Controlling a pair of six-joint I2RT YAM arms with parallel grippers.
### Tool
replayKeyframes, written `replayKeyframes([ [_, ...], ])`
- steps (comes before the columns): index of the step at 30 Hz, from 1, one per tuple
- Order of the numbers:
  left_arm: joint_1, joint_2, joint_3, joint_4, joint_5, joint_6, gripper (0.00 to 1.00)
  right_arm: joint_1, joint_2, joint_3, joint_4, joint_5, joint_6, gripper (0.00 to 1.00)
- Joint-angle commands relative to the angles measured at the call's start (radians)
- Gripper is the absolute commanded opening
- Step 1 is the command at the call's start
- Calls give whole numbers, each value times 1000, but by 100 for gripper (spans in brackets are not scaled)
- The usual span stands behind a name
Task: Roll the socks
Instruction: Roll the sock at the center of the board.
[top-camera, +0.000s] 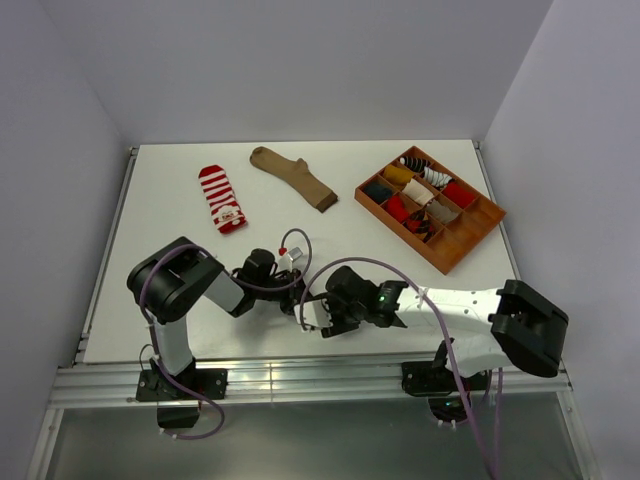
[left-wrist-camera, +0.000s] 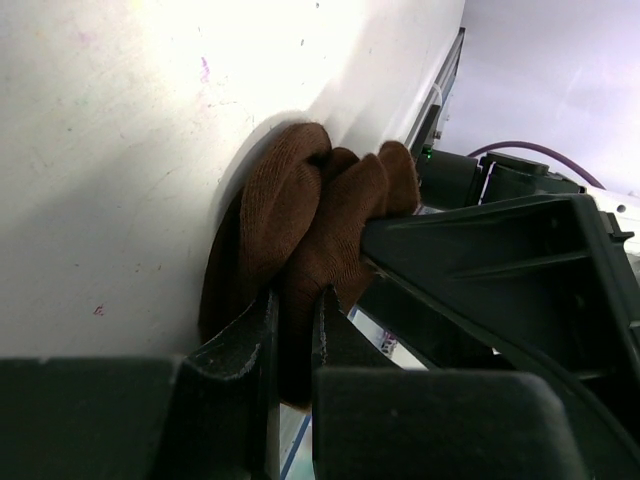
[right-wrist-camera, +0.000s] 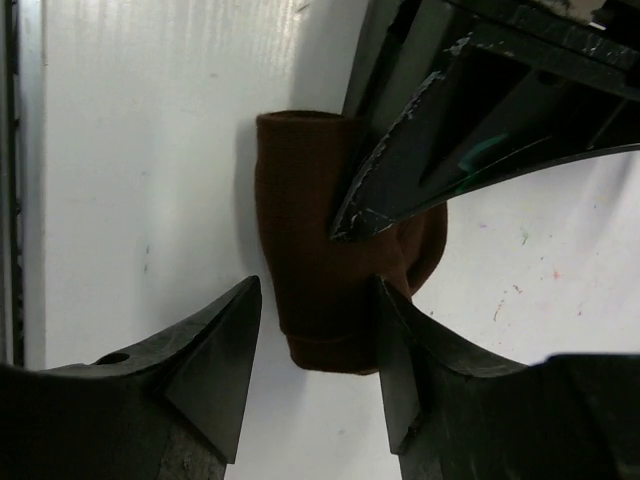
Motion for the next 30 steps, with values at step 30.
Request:
replayKeyframes([
  [30, 48, -190, -14, -272, -214, 188, 39, 1, 238, 184, -254, -62, 11, 19],
])
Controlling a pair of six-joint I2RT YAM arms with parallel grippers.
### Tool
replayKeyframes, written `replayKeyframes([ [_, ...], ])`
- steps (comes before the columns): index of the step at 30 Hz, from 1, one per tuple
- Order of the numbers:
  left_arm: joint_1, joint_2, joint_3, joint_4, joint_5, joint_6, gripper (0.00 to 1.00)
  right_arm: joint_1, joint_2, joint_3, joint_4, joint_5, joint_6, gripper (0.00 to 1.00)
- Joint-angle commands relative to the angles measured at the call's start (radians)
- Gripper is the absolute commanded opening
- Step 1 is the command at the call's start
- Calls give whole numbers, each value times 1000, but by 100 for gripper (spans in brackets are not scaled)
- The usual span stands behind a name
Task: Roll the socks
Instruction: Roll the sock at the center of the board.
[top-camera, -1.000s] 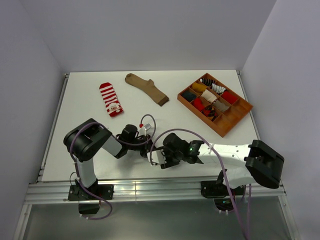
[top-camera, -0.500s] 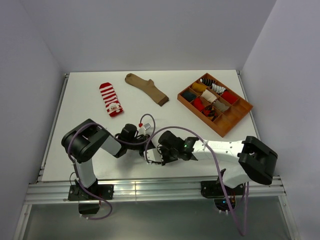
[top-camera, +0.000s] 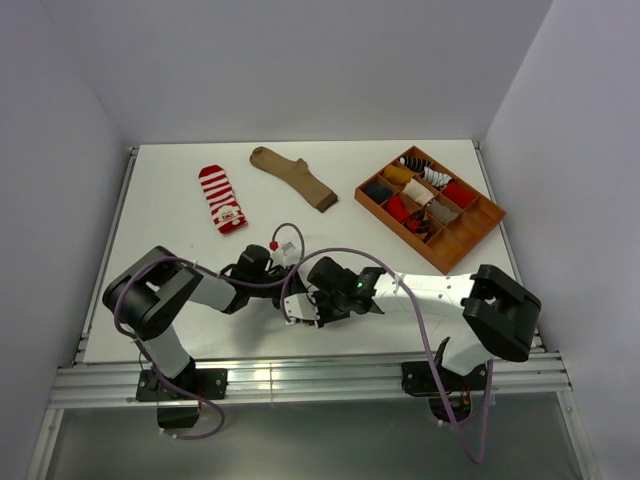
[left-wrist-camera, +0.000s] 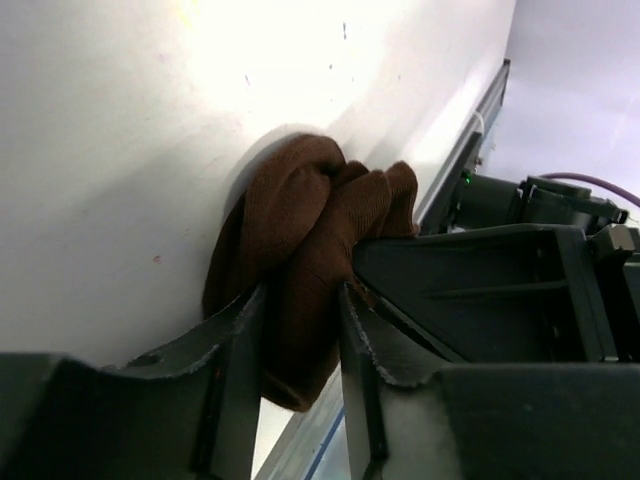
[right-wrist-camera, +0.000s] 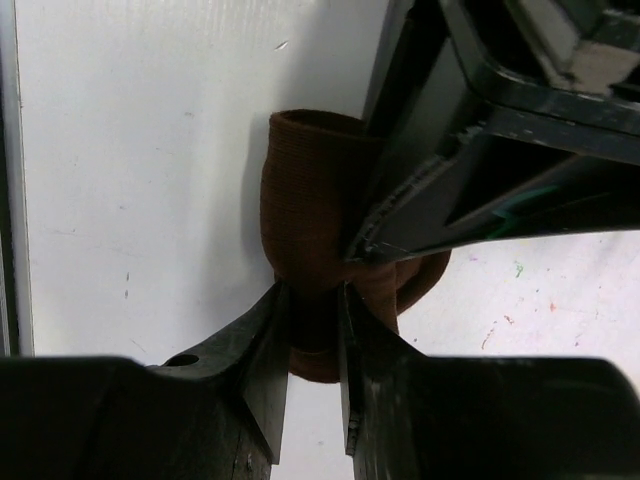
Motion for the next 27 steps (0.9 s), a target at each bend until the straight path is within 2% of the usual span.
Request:
replayKeyframes([
  [1, 27, -49, -15, -60, -117, 65, 40, -1, 56, -1, -126, -63, 15, 19],
  [11, 70, -192, -72, -74, -215, 80, 48, -35, 118, 54, -210, -111, 12, 18],
  [19, 80, -394, -201, -23, -395, 91, 45, -122, 190, 162, -337, -219, -20, 18],
  [23, 78, -538, -280, -9, -464, 114, 45, -176, 260, 241, -411, -279, -37, 18],
  [27, 52, -609, -320, -6, -518, 161, 44, -224, 335, 321, -492, -336, -60, 18],
])
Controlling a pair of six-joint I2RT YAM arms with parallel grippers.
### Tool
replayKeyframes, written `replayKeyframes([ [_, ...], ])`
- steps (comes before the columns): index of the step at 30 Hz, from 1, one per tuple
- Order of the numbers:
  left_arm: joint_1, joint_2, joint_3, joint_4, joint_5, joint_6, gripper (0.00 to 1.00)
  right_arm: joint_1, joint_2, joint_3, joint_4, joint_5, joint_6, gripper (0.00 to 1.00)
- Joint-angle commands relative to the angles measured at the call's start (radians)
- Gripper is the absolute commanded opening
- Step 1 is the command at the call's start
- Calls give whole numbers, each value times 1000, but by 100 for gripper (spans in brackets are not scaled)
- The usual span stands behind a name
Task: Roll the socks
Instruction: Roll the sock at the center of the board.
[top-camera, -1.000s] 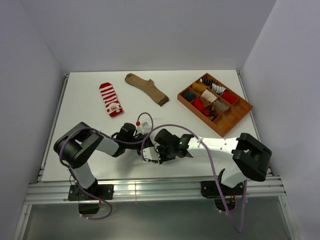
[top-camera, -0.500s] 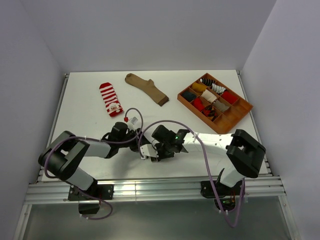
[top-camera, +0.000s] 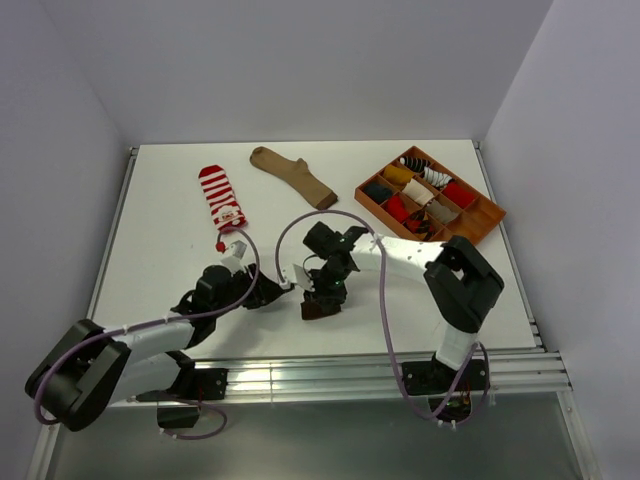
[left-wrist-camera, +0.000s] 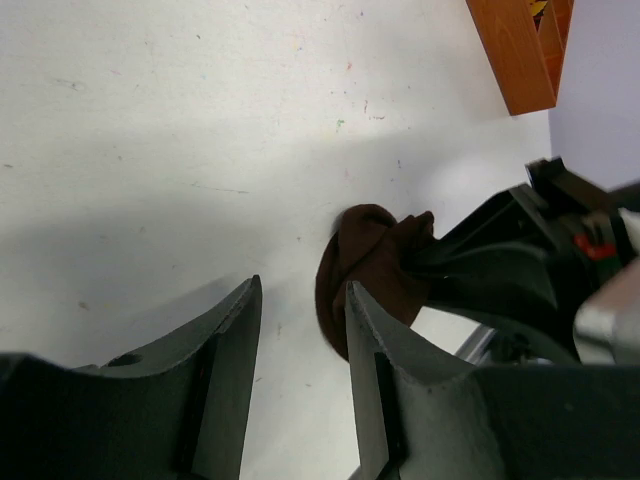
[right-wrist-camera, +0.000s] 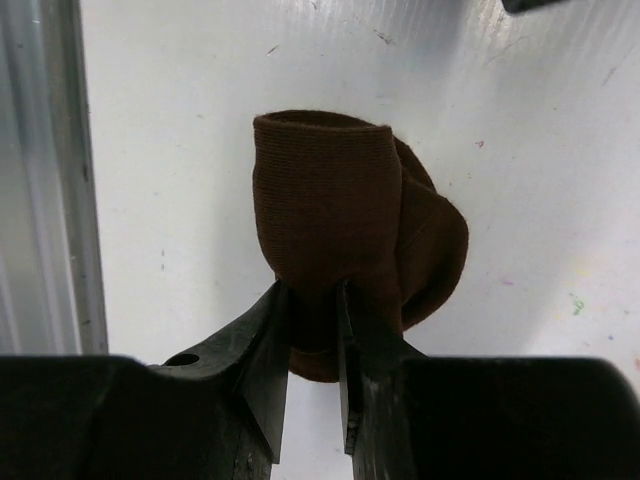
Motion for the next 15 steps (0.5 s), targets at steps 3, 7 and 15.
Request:
replayKeyframes([
  [3, -69, -80, -34, 35, -143, 96, 44, -62, 134, 69, -209, -62, -37, 18],
  [7, -176, -93, -8, 11, -213, 150, 47, -81, 165, 101, -238, -72, -32, 18],
  [15, -291, 36, 104, -14, -276, 251, 52, -121, 240, 176, -295, -89, -23, 18],
])
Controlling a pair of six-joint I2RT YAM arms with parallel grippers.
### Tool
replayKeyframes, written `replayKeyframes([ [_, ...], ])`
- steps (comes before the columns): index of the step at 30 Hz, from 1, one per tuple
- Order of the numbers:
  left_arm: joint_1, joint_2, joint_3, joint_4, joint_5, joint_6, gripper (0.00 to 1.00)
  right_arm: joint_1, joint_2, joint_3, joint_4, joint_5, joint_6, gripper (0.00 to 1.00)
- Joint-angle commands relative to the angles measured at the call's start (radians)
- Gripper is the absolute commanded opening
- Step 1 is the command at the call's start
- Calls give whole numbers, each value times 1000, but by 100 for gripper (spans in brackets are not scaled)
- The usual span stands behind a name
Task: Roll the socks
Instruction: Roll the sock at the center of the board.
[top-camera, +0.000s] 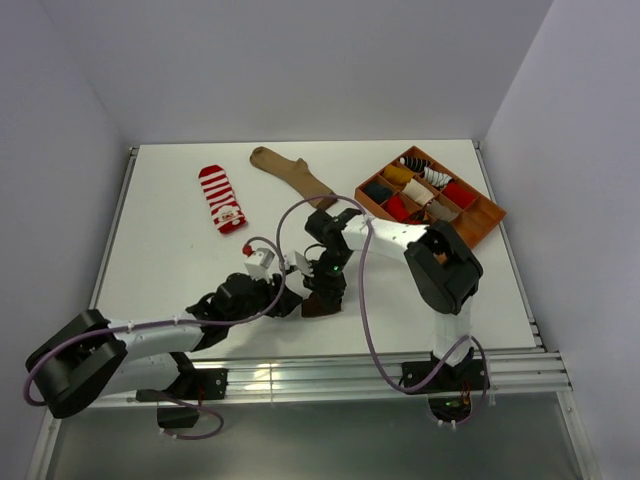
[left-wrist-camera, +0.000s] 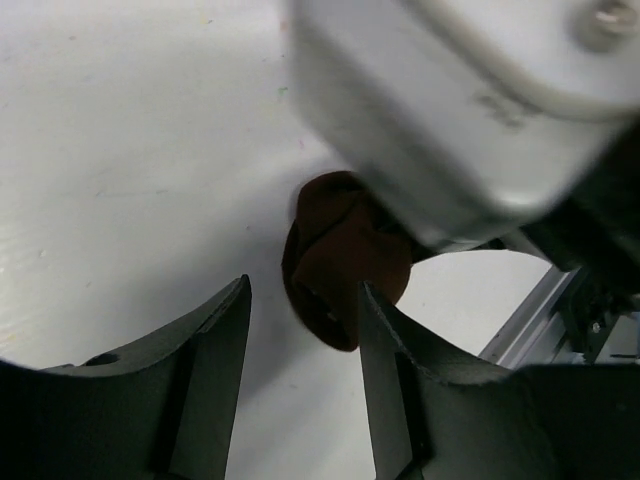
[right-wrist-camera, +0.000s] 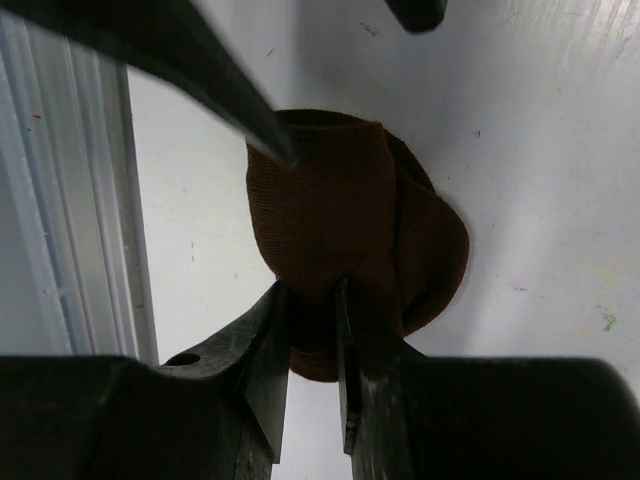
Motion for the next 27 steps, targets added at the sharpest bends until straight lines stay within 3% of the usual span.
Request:
replayKeyframes([
  [1, -43, 59, 81, 27, -60, 86, 53, -23, 77, 2, -92, 68, -9, 18],
  [14, -92, 211, 167, 106, 42, 121, 56, -69, 134, 65, -141, 30, 1, 18],
  [19, -93, 173, 110, 142, -18, 74, 56, -78, 140, 66, -130, 28, 14, 18],
  [27, -93, 96, 84, 122, 20, 90, 56, -86, 162, 77, -124, 36, 34, 17],
])
